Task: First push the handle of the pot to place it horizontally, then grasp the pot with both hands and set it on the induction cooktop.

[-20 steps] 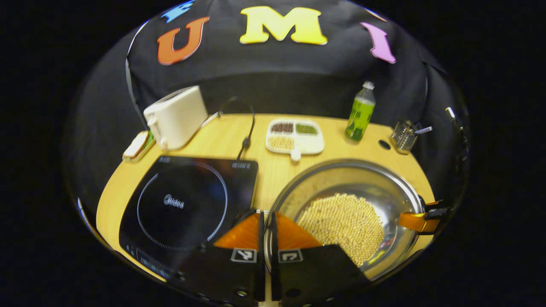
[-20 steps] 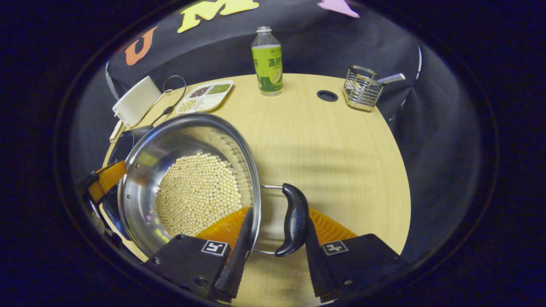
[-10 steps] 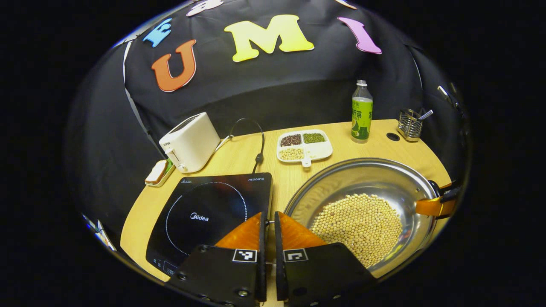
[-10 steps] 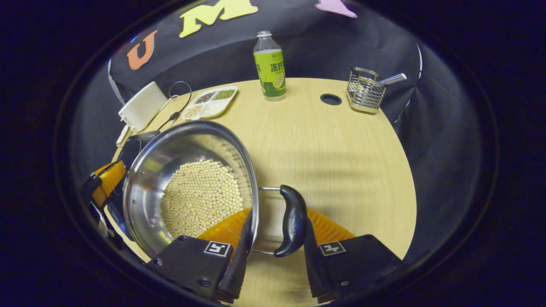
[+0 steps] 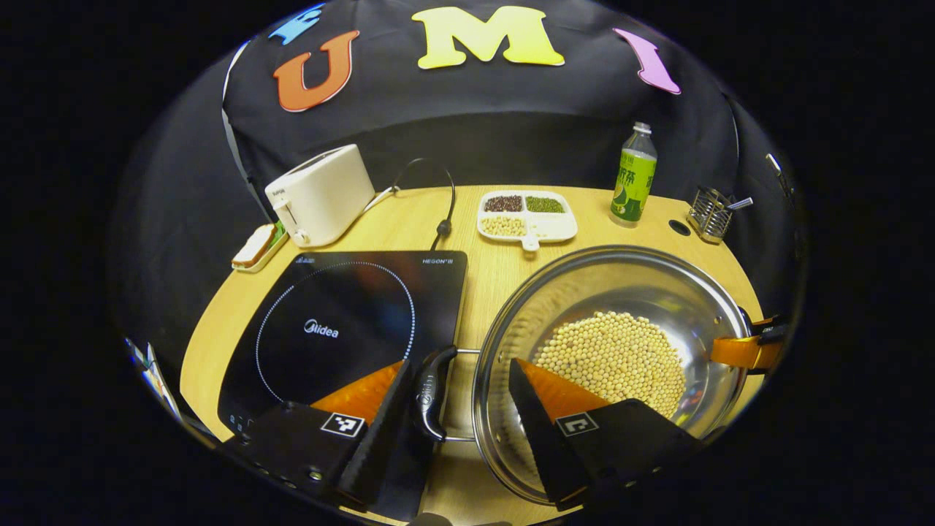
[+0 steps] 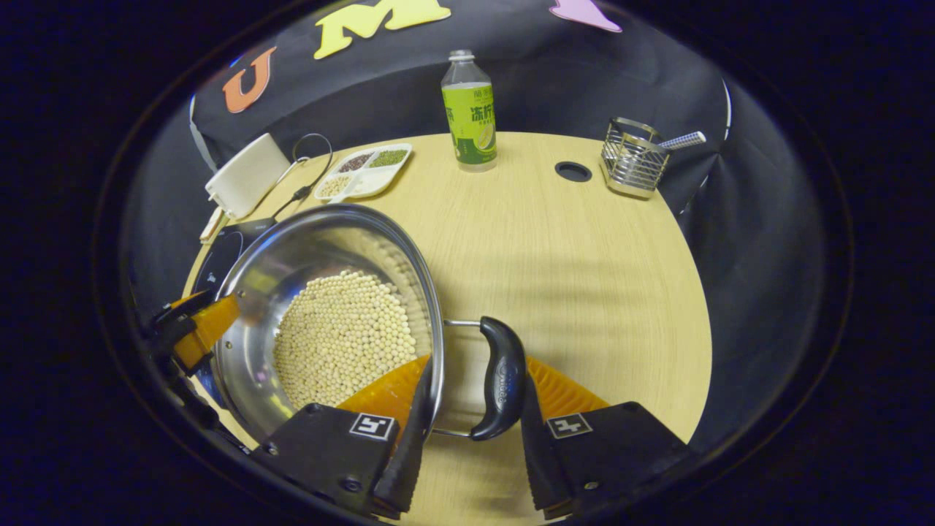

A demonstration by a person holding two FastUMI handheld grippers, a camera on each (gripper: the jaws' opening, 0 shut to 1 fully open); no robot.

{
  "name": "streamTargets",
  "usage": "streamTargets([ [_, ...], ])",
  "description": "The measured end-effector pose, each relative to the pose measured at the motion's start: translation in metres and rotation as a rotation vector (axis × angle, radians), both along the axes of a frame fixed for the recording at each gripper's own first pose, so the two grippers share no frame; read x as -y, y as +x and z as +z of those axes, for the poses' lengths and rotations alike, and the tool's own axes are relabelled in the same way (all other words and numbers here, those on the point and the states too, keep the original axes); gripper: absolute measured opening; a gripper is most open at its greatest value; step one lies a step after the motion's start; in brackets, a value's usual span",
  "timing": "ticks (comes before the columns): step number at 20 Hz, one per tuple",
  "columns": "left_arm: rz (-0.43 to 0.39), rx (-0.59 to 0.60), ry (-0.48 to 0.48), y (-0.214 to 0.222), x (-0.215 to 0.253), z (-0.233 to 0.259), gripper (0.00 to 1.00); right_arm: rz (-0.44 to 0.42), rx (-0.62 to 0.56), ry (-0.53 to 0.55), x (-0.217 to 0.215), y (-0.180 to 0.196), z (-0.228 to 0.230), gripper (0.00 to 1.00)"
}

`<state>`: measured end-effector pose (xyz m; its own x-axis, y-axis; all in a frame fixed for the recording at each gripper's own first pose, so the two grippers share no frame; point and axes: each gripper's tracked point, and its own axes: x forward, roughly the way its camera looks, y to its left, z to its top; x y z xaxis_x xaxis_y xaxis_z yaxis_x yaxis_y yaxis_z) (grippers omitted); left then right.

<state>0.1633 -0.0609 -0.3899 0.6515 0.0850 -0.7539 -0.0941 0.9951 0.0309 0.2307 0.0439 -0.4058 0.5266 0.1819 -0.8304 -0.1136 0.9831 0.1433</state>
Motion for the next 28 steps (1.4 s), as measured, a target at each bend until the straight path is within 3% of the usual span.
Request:
streamTargets([
  [5,-0.029,0.004,0.040,0.002,-0.004,-0.002,0.82,-0.005,0.000,0.003,-0.001,0.000,-0.001,0.60],
  [6,-0.033,0.003,0.047,0.002,-0.005,-0.003,0.70,-0.007,0.001,0.003,0.000,0.000,-0.001,0.60],
  [7,-0.033,0.004,0.051,0.003,-0.007,-0.002,0.74,-0.008,0.001,0.003,0.000,0.000,-0.001,0.60],
  [10,-0.035,0.006,0.009,0.004,-0.007,0.000,0.66,-0.009,0.002,0.001,-0.001,0.001,0.000,0.60],
  [15,-0.028,0.004,-0.011,0.006,-0.010,0.006,0.61,0.000,0.042,-0.013,-0.004,0.002,0.011,0.59],
  [16,-0.027,0.017,-0.009,0.006,-0.014,0.009,0.61,0.005,0.055,-0.016,-0.006,0.002,0.015,0.59],
  [17,-0.033,0.016,0.002,0.005,-0.017,0.013,0.72,0.008,0.064,-0.016,-0.008,0.002,0.018,0.59],
  [18,-0.034,0.024,0.013,0.006,-0.020,0.019,0.61,0.008,0.066,-0.007,-0.010,0.001,0.021,0.59],
  [19,-0.032,0.029,0.020,0.006,-0.022,0.026,0.61,0.007,0.064,0.004,-0.013,-0.001,0.023,0.60],
  [28,-0.117,0.098,0.021,0.001,-0.063,0.068,0.61,-0.095,0.117,0.025,-0.058,-0.038,0.069,0.59],
])
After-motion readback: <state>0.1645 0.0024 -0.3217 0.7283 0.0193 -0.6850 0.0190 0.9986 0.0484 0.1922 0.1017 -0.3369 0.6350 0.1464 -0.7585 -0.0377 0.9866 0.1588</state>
